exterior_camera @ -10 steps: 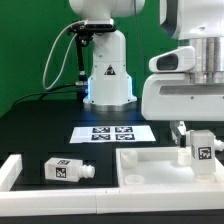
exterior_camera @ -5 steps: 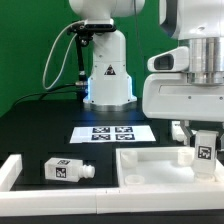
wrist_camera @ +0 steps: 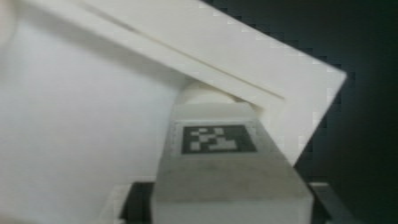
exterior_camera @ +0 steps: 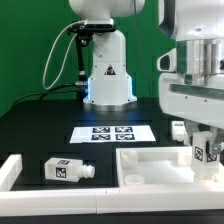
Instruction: Assemble one leg
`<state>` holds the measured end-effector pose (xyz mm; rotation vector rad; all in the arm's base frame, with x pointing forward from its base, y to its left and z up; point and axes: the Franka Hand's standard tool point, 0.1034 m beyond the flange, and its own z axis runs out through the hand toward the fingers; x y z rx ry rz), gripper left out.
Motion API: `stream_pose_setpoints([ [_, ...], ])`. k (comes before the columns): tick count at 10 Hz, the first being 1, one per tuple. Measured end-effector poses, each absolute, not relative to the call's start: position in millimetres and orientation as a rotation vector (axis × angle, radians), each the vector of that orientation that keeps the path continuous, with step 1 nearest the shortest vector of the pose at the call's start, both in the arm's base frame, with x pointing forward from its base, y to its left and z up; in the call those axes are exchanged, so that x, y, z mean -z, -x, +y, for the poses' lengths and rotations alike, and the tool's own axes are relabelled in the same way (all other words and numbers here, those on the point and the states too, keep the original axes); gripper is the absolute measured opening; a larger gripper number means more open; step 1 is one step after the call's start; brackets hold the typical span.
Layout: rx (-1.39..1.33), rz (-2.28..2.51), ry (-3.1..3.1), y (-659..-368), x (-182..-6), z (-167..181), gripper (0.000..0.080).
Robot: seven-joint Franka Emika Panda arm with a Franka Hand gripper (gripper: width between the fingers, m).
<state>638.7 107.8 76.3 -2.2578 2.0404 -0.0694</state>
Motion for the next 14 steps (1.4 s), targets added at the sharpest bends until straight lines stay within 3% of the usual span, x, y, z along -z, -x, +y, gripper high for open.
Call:
stream_pose_setpoints([
  [4,0.007,2.249,1.978,-637.8,-75.5,107.0,0.0284],
  [5,0.015,2.21,2.026,-638.2,-76.0,108.0,0.0356],
  [6,0.052,2.008,2.236,-641.3,-79.7,112.1,0.0519],
  [7,0.082,1.75,2.457,-642.3,-80.9,116.2,0.0519],
  [8,0.079,1.555,2.601,-639.7,-80.0,121.7,0.062],
  [11,0.096,1.355,2.718,-640.4,-79.4,118.9,0.0648],
  [14,0.15,0.407,3.069,-646.7,-81.4,111.4,0.0649],
])
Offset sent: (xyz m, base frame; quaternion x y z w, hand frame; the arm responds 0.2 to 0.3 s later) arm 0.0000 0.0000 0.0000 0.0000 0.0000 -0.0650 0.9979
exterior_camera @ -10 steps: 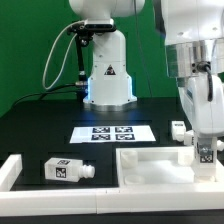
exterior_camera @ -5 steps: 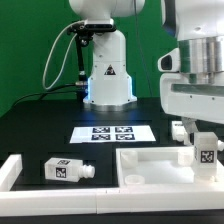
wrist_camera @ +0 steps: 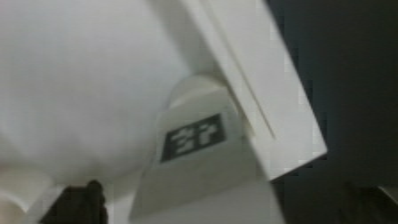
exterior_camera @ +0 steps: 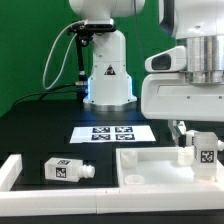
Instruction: Assemble one leg
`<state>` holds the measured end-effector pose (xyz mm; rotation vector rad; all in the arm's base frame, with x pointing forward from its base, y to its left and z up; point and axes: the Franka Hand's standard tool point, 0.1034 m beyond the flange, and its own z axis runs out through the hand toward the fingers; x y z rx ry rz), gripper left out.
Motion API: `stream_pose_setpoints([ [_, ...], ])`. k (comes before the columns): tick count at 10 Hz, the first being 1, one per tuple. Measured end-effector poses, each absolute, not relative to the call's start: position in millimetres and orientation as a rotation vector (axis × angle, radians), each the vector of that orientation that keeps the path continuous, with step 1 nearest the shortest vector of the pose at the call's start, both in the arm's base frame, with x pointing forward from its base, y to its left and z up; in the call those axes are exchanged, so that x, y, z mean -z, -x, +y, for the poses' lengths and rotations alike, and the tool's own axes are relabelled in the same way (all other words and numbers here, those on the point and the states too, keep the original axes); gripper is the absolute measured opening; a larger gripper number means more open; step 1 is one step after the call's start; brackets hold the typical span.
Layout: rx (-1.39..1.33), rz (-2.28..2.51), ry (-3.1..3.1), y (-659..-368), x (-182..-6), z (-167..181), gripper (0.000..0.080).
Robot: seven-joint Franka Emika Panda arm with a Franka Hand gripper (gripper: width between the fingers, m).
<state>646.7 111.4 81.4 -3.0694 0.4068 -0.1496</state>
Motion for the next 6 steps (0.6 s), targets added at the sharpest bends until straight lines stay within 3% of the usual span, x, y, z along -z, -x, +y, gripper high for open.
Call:
stream_pose_setpoints([
  [3,0.145,0.444,3.069,-645.5,-79.2,112.0,0.0624],
  [5,0.14,0.637,3.028,-645.3,-78.9,112.1,0.0285],
  [6,0.137,0.73,3.006,-645.0,-78.2,110.6,0.0285],
])
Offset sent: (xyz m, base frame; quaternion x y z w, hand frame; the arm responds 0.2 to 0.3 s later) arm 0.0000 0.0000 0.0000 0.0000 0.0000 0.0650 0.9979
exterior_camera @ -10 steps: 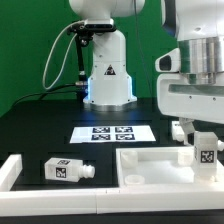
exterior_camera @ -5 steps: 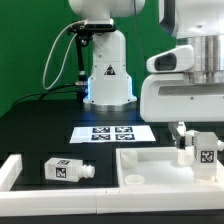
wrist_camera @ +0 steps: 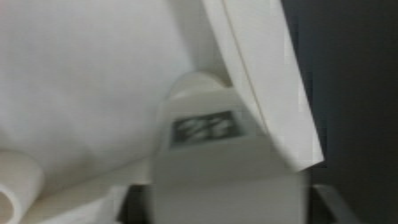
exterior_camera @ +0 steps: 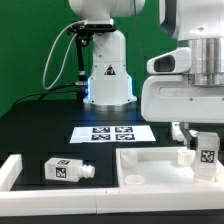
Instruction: Assemble one leg
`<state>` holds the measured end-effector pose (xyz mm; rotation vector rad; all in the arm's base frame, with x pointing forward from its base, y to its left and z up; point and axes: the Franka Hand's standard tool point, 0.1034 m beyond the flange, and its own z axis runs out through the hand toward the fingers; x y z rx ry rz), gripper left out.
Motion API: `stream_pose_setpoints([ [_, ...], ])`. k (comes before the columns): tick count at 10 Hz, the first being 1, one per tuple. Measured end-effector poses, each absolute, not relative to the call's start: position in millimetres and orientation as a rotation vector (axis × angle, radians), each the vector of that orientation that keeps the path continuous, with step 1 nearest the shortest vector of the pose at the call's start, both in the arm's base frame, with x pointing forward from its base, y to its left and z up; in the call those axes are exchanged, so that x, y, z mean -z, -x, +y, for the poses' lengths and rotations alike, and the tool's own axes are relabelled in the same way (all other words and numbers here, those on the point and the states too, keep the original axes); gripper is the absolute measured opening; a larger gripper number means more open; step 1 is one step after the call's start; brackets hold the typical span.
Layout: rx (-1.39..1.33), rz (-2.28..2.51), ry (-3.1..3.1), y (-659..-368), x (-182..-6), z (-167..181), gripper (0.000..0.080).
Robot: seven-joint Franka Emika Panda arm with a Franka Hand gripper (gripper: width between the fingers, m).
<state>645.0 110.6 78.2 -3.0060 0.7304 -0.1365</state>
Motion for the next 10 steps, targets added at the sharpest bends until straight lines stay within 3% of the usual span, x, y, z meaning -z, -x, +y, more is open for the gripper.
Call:
stream_pose_setpoints([
  [6,0.001,2.043,2.223,-642.1,-76.0,100.6,0.0286],
  [8,-0.028,2.143,2.118,-641.5,-75.9,98.9,0.0287],
  [9,-0.026,2.158,2.104,-641.6,-75.6,99.2,0.0344],
  [10,-0.02,2.102,2.16,-641.5,-75.6,99.3,0.048],
])
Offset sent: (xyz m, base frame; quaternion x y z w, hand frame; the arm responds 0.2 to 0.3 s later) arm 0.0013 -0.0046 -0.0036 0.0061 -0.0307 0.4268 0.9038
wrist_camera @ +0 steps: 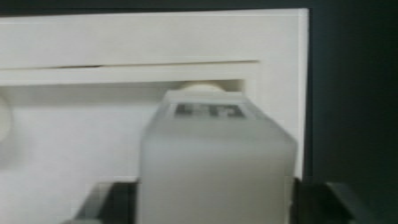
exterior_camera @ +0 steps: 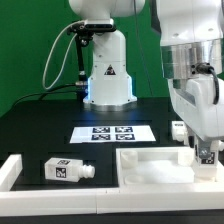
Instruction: Assemble one leg
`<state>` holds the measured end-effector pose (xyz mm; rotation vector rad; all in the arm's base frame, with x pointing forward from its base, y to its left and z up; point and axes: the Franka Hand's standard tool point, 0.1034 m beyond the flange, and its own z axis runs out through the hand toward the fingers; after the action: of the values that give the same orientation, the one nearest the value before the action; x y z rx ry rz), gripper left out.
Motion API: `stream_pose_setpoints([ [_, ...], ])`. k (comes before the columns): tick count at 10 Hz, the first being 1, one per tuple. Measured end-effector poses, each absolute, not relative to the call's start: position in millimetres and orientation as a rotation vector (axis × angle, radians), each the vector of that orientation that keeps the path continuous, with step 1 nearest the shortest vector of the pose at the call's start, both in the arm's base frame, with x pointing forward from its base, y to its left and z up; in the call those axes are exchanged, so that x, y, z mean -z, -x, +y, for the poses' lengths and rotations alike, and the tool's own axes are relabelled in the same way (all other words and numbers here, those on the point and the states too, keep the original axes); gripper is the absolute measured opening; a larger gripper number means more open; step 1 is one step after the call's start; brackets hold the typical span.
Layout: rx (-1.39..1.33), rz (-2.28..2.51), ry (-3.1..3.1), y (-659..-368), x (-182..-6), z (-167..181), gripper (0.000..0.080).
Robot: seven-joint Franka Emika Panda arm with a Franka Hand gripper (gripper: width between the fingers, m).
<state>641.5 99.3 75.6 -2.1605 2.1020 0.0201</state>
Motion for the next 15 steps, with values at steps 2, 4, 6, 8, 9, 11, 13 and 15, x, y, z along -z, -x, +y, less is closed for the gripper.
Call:
stream_pose_setpoints([
  [2,0.042,1.666,2.54,-639.9,-74.5,112.9,0.0611],
  [4,0.05,1.378,2.714,-636.4,-74.9,121.9,0.0638],
  [6,0.067,1.169,2.822,-637.1,-74.0,118.4,0.0647],
  [8,0.125,0.572,3.076,-640.8,-78.2,118.7,0.0649],
  [9,0.134,0.407,3.104,-642.7,-78.7,114.4,0.0649],
  [11,0.131,0.497,3.091,-642.0,-77.7,114.0,0.0621],
  [13,0.129,0.626,3.063,-641.9,-77.3,113.9,0.0439],
  [15,0.127,0.846,3.004,-641.9,-77.0,113.4,0.0284],
])
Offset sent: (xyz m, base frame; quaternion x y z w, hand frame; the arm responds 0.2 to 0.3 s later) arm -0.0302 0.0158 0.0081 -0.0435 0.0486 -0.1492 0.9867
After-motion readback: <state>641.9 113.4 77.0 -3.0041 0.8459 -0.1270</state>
